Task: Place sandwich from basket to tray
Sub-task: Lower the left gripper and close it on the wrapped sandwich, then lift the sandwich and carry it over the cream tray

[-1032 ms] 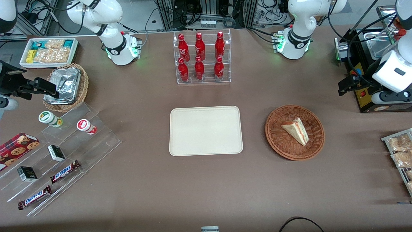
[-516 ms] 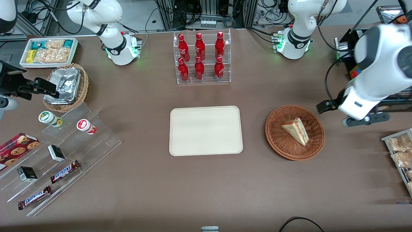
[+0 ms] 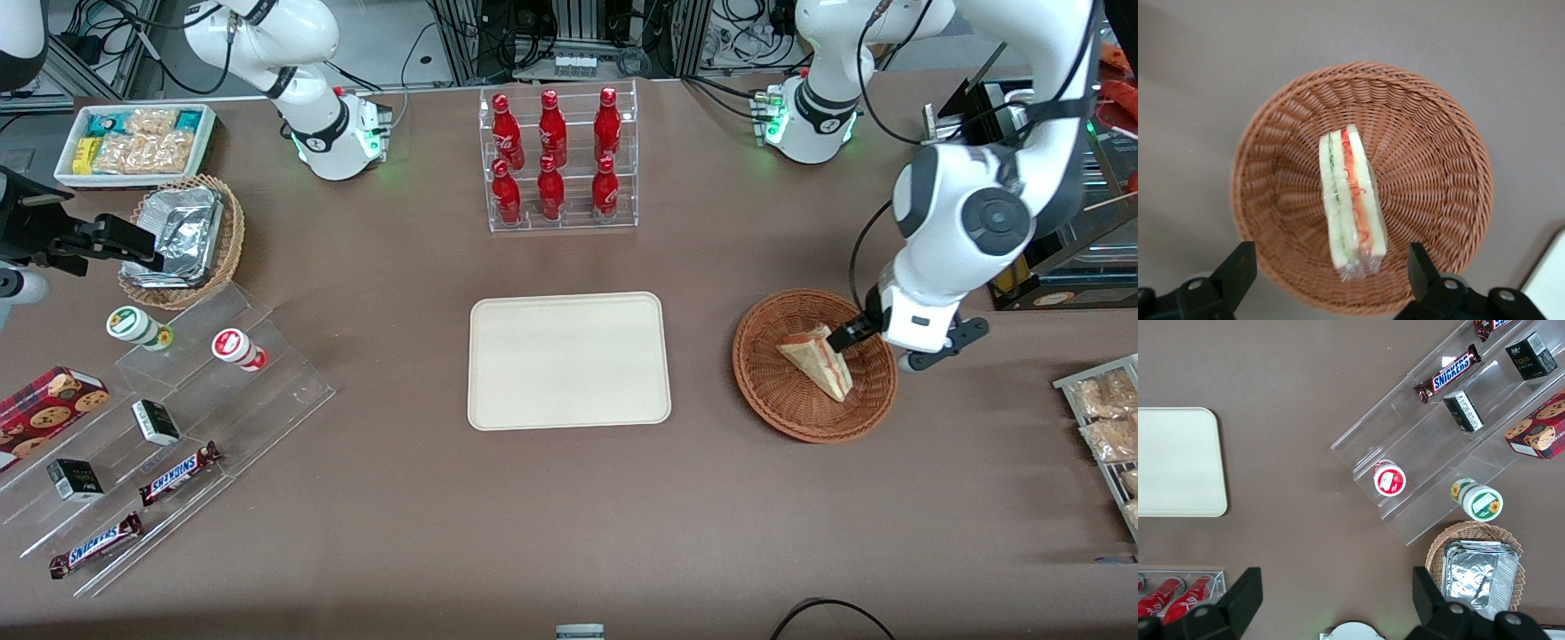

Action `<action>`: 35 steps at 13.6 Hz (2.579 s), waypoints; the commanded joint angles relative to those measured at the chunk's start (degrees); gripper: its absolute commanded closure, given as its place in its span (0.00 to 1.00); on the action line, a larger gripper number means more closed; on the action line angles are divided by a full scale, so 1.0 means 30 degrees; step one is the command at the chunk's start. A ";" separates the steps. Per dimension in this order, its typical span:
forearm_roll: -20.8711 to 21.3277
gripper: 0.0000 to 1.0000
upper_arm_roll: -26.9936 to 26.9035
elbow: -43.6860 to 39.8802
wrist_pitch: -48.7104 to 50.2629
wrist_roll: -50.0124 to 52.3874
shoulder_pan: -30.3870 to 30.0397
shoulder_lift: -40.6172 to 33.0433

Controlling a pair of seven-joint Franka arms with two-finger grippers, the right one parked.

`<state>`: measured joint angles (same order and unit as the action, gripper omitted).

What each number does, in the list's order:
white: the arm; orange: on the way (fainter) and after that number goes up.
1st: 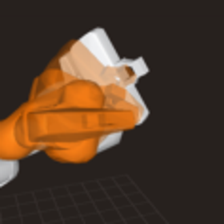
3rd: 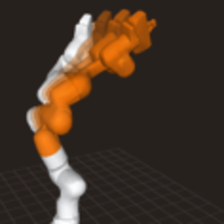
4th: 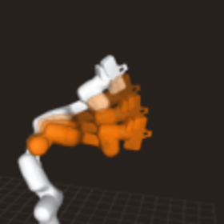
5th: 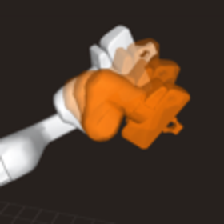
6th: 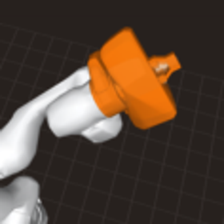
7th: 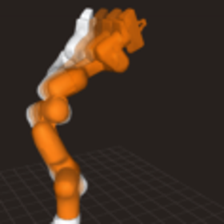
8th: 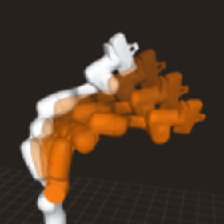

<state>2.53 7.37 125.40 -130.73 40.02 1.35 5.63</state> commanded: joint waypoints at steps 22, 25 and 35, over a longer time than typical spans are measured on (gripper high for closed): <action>0.0973 1.00 0.1792 -0.7715 0.6538 0.1838 0.2443 0.2366; 0.0564 1.00 0.1793 -1.1322 0.7512 0.2564 0.5778 0.4823; 0.0855 1.00 0.1676 -1.7309 0.5175 0.3652 1.1941 1.2297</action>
<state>4.38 13.24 75.92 -113.91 50.54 35.49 39.95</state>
